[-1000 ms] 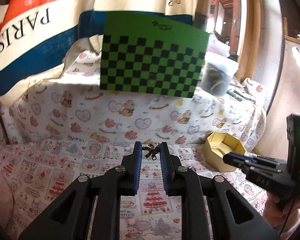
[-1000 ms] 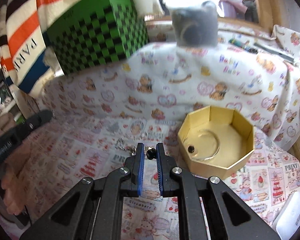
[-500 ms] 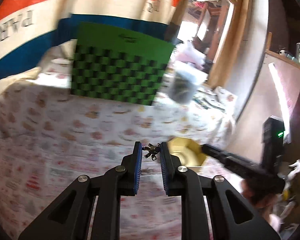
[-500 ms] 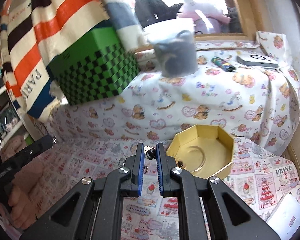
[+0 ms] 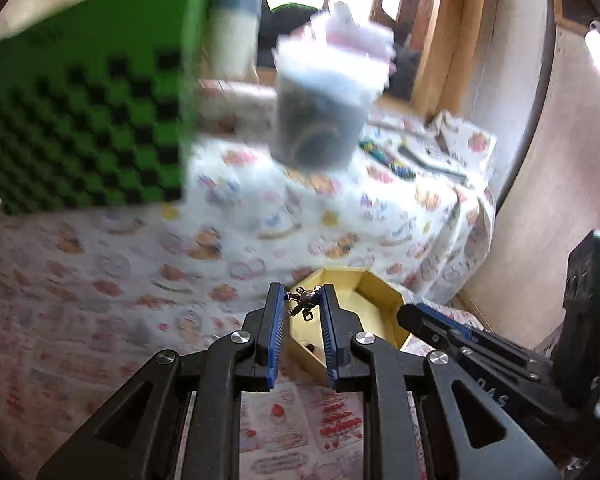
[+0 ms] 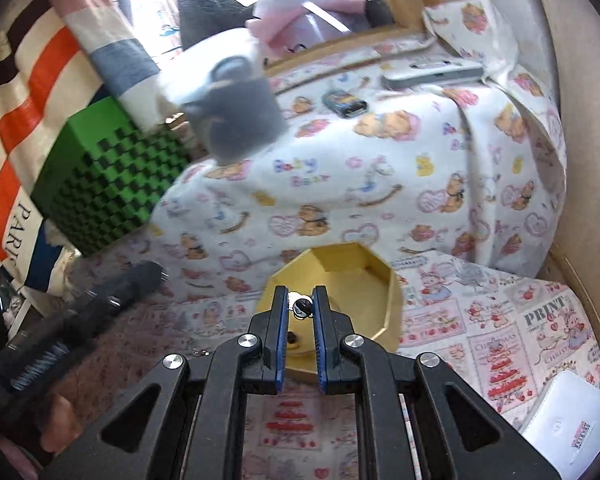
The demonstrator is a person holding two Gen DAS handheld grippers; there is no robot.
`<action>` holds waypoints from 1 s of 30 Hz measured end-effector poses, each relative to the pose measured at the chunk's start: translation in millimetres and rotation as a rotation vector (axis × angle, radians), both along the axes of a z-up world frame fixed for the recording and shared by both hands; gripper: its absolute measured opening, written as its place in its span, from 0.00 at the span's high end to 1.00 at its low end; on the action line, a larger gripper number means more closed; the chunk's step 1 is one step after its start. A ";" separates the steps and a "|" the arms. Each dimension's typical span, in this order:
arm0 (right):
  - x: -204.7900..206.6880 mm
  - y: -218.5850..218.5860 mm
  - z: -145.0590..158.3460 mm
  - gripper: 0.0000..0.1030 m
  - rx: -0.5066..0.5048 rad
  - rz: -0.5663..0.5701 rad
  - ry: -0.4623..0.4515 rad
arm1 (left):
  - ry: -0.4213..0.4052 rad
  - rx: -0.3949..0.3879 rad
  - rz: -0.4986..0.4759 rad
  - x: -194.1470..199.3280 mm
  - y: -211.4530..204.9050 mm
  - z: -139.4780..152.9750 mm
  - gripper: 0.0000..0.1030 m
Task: Organize jewelry
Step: 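Lower the ring into the gold box and open the right tool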
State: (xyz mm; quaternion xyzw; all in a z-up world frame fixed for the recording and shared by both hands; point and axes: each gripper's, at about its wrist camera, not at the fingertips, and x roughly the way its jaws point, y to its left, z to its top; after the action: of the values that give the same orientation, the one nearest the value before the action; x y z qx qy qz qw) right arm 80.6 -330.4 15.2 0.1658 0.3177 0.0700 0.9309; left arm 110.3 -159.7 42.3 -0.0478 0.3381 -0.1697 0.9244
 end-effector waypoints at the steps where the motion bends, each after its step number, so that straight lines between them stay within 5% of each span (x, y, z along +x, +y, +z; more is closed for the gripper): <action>1: 2.2 -1.3 -2.7 0.88 -0.001 -0.001 0.009 | 0.017 0.000 -0.008 3.9 -2.8 -6.9 0.83; 12: 16.3 -11.8 -24.2 0.88 -0.025 -0.067 0.093 | 0.171 -0.034 -0.081 27.4 -22.2 -52.0 0.83; 20: 13.7 -18.8 -22.3 0.88 0.000 -0.085 0.086 | 0.159 -0.008 -0.072 22.7 -24.7 -56.4 0.82; 30: 8.9 -17.4 -20.0 0.86 0.009 -0.082 0.075 | 0.044 0.034 -0.036 -4.0 3.1 -28.3 0.48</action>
State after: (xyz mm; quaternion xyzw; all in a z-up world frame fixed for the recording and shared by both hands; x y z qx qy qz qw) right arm 89.4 -347.9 -4.8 0.1852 0.3451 0.0271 0.9197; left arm 106.3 -156.5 14.0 -0.0299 0.3619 -0.1794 0.9143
